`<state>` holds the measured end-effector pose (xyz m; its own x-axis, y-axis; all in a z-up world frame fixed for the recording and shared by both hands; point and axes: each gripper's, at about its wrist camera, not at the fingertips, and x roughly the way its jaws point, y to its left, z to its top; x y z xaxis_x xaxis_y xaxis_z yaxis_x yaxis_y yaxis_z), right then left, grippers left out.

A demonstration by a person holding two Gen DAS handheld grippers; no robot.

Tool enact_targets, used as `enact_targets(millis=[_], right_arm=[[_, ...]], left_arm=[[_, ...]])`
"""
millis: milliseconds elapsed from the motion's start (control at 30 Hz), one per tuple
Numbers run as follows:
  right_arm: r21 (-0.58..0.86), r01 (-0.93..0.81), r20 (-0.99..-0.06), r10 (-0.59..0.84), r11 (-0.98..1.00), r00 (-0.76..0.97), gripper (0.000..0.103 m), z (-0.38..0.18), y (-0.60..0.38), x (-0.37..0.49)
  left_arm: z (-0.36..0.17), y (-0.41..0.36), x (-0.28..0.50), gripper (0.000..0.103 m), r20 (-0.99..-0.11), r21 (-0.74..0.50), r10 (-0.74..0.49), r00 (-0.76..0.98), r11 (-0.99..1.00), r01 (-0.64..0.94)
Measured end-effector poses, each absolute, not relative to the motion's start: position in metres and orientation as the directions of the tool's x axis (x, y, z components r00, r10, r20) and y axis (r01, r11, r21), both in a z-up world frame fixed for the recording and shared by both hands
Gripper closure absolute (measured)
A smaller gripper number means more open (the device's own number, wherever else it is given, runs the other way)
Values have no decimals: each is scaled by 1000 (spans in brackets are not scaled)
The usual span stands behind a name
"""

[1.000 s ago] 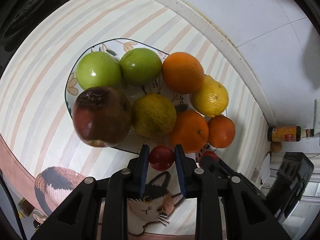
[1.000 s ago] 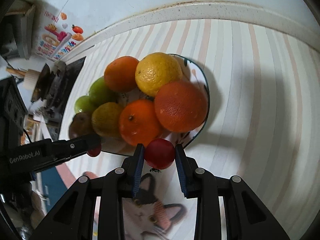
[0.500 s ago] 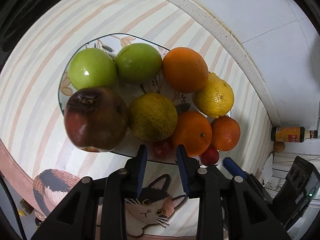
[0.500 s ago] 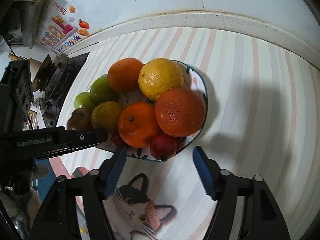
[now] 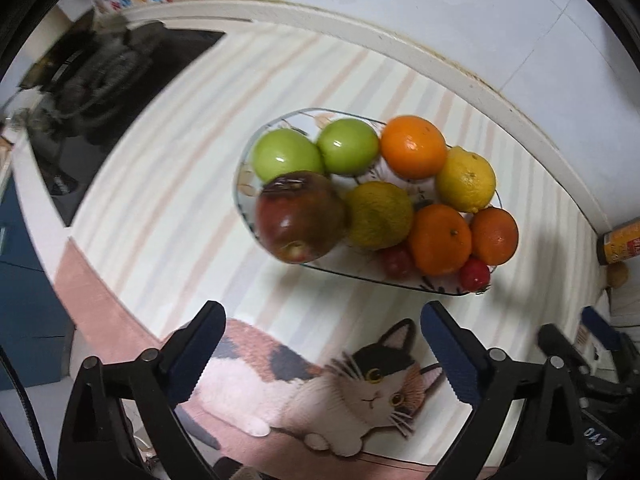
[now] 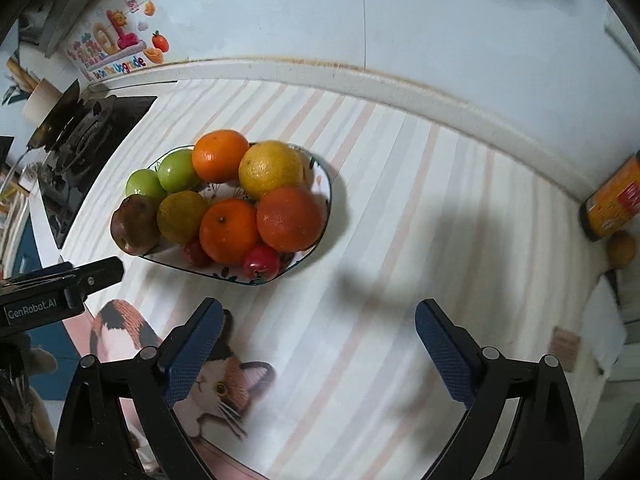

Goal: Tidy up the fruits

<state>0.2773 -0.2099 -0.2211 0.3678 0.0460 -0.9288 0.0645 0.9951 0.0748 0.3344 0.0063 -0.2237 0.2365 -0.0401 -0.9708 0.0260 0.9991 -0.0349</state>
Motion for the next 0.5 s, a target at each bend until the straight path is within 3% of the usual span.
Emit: enact_targets(millis=[500], right_arm=[[92, -49, -879, 104, 995, 465, 4, -147, -211, 233]], left_arm=[[-156, 7, 253, 3, -920, 20, 55, 387, 995, -94]])
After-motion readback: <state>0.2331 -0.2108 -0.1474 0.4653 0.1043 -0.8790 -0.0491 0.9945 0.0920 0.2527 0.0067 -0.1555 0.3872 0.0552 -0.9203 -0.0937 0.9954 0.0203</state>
